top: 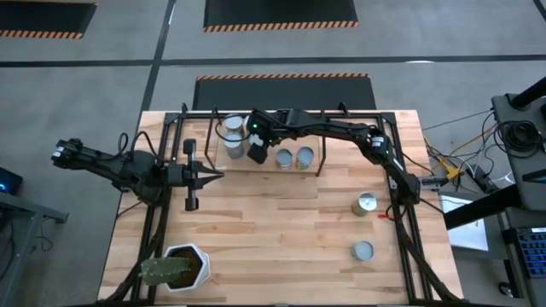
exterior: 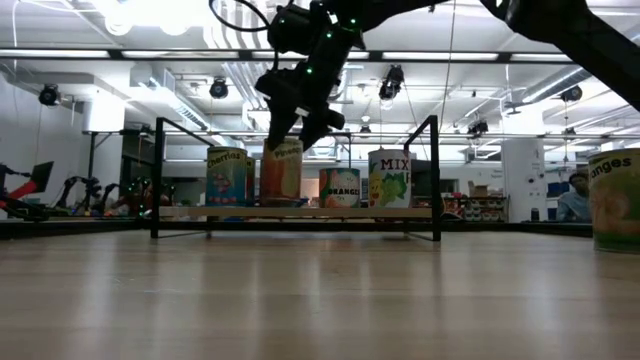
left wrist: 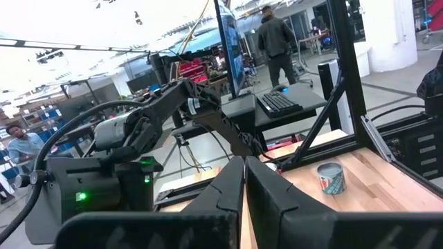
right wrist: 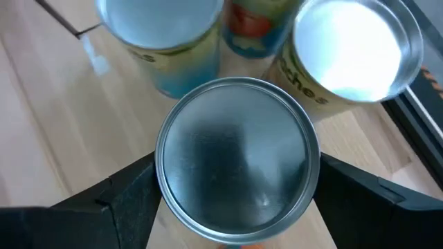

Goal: Pick and place cans onto a shelf
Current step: Put the canned pineapple on the shelf

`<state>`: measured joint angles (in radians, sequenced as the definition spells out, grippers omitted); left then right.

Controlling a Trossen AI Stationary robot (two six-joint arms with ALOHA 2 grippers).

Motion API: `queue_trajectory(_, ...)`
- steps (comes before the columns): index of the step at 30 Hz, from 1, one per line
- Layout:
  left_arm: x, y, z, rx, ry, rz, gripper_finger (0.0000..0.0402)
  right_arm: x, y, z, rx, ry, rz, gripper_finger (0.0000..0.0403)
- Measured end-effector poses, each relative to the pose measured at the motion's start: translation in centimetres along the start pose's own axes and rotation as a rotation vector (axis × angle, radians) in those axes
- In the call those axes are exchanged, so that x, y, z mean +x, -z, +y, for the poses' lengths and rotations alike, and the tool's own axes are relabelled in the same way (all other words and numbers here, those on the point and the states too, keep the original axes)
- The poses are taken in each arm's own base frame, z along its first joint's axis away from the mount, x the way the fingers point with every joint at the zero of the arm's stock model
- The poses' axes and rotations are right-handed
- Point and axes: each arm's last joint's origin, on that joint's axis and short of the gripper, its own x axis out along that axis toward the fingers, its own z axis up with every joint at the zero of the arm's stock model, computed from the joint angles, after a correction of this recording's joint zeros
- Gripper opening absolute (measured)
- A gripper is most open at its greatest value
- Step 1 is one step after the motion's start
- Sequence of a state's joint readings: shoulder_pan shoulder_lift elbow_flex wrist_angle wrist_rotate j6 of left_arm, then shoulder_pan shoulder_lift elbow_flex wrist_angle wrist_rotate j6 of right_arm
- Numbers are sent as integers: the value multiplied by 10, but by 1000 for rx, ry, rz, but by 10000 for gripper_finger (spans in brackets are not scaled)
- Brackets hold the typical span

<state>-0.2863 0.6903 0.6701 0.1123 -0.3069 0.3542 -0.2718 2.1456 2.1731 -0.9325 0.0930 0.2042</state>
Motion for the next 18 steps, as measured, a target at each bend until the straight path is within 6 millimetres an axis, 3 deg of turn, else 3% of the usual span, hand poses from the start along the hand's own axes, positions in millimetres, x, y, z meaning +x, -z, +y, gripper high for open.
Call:
queue_trajectory(11, 0, 0, 0, 0, 0, -1, 0, 11, 1, 1, 13, 11, -4, 351)
queue_trajectory(15, 0, 0, 0, 0, 0, -1, 0, 3, -1, 1, 14, 8, -18, 348)
queue_trajectory(18, 0, 0, 0, 0, 0, -1, 0, -14, -5, 0, -12, 5, -36, 343)
